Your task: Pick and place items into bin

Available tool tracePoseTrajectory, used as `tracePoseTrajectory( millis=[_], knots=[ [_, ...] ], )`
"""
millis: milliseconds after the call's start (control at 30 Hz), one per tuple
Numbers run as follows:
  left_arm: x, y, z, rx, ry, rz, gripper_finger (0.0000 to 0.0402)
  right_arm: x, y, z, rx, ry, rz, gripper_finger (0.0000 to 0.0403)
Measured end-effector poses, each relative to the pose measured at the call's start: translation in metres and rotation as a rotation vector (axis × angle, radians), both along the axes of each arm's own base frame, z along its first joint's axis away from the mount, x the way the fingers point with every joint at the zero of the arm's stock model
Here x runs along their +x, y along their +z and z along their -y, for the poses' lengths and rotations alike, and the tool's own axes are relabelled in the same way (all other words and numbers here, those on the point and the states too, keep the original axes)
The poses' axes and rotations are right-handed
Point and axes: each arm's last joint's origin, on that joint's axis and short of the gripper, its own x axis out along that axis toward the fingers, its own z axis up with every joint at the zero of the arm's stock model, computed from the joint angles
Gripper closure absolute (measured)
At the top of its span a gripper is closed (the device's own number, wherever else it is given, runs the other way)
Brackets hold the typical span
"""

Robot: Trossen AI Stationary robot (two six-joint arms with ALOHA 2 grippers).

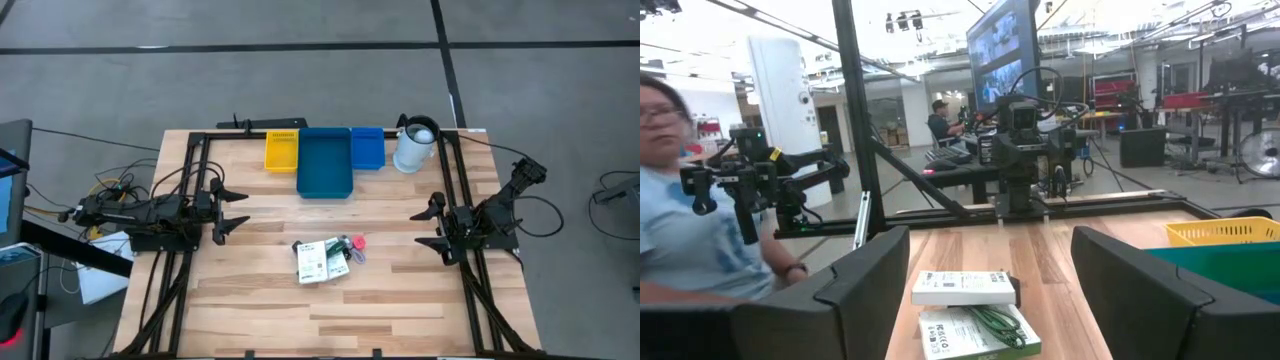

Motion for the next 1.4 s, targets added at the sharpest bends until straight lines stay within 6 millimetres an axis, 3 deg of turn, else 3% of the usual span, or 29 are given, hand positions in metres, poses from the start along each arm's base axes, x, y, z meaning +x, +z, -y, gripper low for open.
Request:
tracePoseTrajectory(
  millis=[967, 1233, 1400],
  knots=[
    [0.000, 0.002, 0.000, 0.027, 0.016, 0.027, 0.0109, 0.000, 0.000, 0.000, 0.000, 0.000, 0.000, 0.0127],
    [-0.007, 0.030, -0.001, -0.253, -0.023, 0.365, 0.0109, 0.000, 0.000, 0.000, 0.000, 0.000, 0.000, 0.0127],
    [-0.019, 0.052, 0.000, -0.387, -0.182, 0.643, 0.0109, 0.000, 0.000, 0.000, 0.000, 0.000, 0.000, 0.0127]
  ],
)
